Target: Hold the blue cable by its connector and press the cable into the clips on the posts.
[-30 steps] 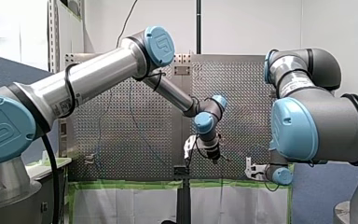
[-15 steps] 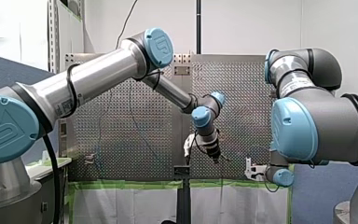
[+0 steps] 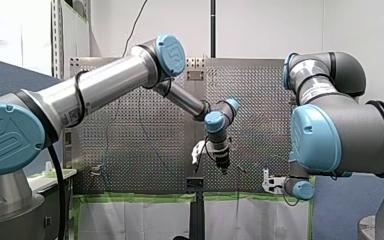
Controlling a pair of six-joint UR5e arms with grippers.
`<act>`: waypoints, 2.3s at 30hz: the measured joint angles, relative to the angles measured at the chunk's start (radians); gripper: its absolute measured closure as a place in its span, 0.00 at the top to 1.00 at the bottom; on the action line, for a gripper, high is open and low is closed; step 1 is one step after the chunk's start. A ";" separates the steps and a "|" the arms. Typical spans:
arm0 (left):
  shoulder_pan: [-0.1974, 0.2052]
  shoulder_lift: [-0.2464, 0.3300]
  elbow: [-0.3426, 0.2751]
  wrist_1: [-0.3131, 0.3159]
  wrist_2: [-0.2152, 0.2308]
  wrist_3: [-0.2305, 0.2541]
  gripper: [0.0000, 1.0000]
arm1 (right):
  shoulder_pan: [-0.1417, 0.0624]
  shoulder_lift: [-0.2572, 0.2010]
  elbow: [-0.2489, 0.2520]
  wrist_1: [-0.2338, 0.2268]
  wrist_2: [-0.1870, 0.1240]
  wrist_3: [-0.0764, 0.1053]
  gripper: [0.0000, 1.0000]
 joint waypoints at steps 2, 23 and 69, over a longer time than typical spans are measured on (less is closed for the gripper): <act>-0.006 -0.019 0.016 -0.020 -0.018 0.004 1.00 | 0.000 0.000 0.000 0.000 0.000 0.000 0.00; -0.028 -0.091 0.131 -0.180 -0.014 -0.017 1.00 | 0.005 0.000 0.000 0.000 0.002 0.000 0.00; 0.011 -0.229 0.287 -0.160 0.029 -0.093 1.00 | 0.017 0.000 -0.006 0.012 0.009 -0.011 0.00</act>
